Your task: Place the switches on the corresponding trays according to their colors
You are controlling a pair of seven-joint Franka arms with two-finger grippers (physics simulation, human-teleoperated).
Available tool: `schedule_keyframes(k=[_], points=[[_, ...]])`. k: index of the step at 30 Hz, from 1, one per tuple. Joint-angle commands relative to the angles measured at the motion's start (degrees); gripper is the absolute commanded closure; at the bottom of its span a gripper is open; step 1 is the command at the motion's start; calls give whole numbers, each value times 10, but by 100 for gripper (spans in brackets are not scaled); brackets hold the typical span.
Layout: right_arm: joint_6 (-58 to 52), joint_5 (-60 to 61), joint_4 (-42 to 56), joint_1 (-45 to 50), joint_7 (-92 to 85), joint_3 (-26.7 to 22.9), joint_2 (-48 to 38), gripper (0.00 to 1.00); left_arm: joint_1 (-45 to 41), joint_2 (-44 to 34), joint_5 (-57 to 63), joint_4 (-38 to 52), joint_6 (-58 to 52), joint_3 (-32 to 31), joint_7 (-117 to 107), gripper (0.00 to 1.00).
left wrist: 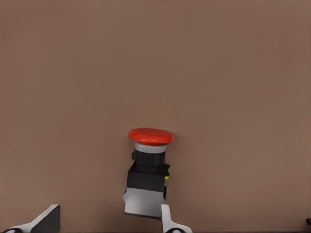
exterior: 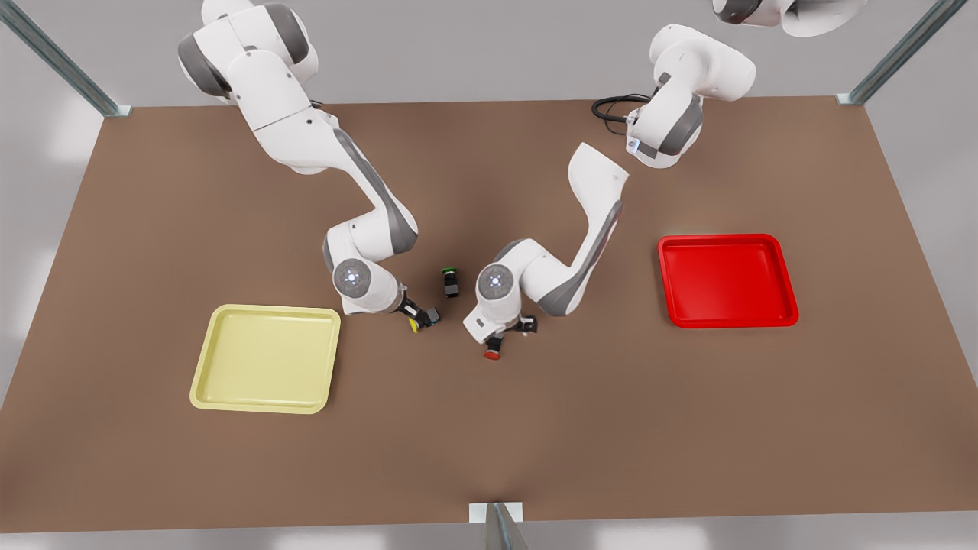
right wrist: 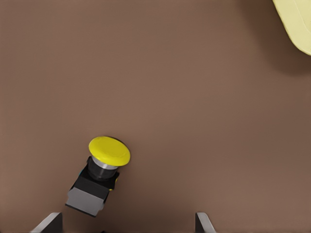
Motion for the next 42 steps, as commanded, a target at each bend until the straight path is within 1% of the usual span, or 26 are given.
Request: schedule_keyframes(k=[1,4,5,9,12,14,22,30,42], points=[[0,0,0,0,0,0,1,0,-1,-1,-3,1,0,-1,-2,0],[0,0,0,-2,0,0,-1,0,-5,3,-21,5,1,-2,-8,0],[0,0,0,-2,0,0,-1,0,-11,4,-28,4,18,-2,-8,0],[-1,0,-6,-8,-15,0,-6,0,-11,8,-28,2,26,-1,-8,0],[-3,-4,-64,-62,-99,1,-62,0,-10,9,-28,0,32,-1,-8,0],[-6,-5,-69,-90,-150,1,-68,0,-11,10,-27,-1,33,-1,-8,0],[-2,-4,-69,-90,-151,1,-58,0,-11,10,-17,-26,69,-2,13,1],[-1,-4,-68,-86,-151,1,-57,0,-3,2,0,-54,75,-1,16,1],[-1,-4,-69,-84,-150,1,-57,0,-3,4,-29,-39,76,1,14,2]])
